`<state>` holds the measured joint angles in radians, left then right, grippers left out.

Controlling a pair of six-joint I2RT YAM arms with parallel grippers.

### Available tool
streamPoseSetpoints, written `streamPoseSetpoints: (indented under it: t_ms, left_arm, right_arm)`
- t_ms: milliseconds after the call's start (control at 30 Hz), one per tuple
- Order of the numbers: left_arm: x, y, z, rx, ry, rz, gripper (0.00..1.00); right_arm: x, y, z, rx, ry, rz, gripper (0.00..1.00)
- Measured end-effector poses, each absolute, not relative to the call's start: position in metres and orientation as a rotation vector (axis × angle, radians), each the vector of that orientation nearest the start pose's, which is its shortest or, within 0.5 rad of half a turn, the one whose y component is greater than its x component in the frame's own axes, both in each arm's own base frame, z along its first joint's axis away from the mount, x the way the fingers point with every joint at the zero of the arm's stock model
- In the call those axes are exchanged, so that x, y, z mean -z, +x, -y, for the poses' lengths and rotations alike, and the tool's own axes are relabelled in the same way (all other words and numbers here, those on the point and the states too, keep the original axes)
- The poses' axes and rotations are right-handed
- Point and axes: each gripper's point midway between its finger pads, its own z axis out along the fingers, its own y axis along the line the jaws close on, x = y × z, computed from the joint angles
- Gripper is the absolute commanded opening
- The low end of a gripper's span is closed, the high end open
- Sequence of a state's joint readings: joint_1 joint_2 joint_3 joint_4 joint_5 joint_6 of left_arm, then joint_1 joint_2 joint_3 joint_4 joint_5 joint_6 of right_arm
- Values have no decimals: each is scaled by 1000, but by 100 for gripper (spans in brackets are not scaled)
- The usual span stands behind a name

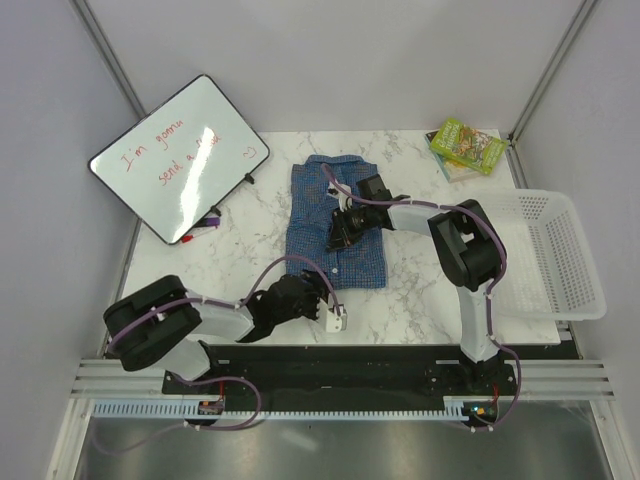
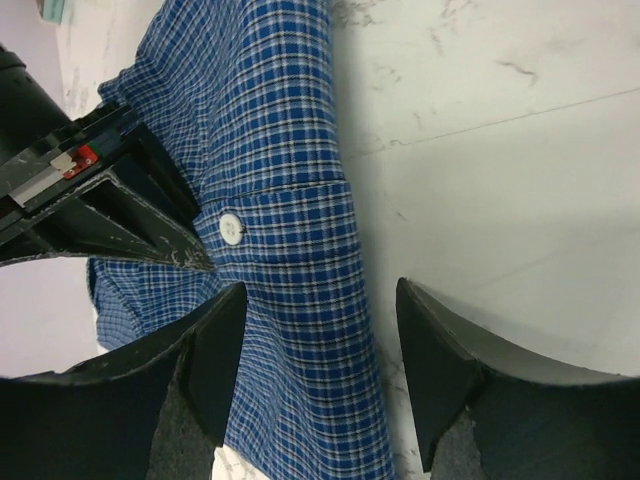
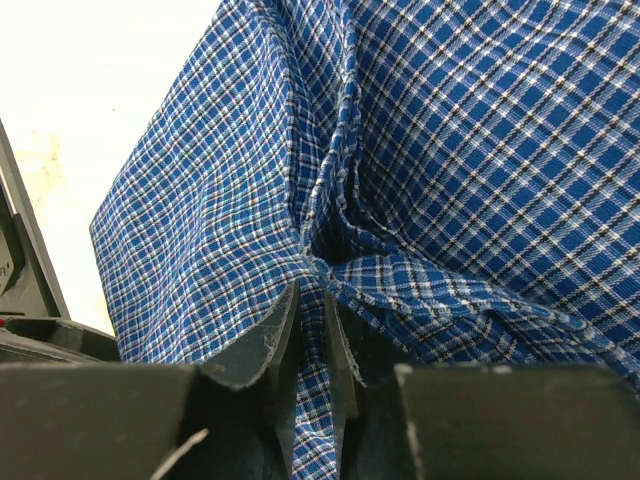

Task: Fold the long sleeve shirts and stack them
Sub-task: Fold the shirt

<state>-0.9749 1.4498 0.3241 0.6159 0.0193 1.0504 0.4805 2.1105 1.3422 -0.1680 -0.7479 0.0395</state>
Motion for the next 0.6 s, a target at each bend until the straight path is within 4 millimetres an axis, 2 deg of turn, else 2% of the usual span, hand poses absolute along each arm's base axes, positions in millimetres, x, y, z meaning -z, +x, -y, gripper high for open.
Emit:
streamPoseSetpoints:
  t_ms: [67, 167, 200, 267, 367, 467, 600]
  left_arm:
    - [-40, 233, 278, -52, 1763, -1088, 58]
    - [-35, 239, 281, -80, 1766, -1094, 28]
    - [-32, 241, 282, -89, 1774, -1098, 12]
    - [-28, 241, 281, -100, 1795, -1102, 2]
    - [-31, 236, 280, -89, 1826, -1119, 2]
    - [-50, 217, 281, 0, 1857, -1139, 2]
    - [-84, 169, 288, 175, 1898, -1171, 2]
  right_arm:
    - [-26, 351, -319, -1153, -857, -2353, 23]
    - [-25, 351, -320, -1159, -858, -2347, 23]
    - [-25, 351, -320, -1162, -858, -2343, 23]
    - [-24, 350, -321, -1171, -859, -2331, 23]
    - [-25, 344, -320, -1174, -866, -2298, 25]
    - [-31, 325, -316, -1177, -877, -2317, 31]
    - [-51, 315, -315, -1177, -902, -2316, 36]
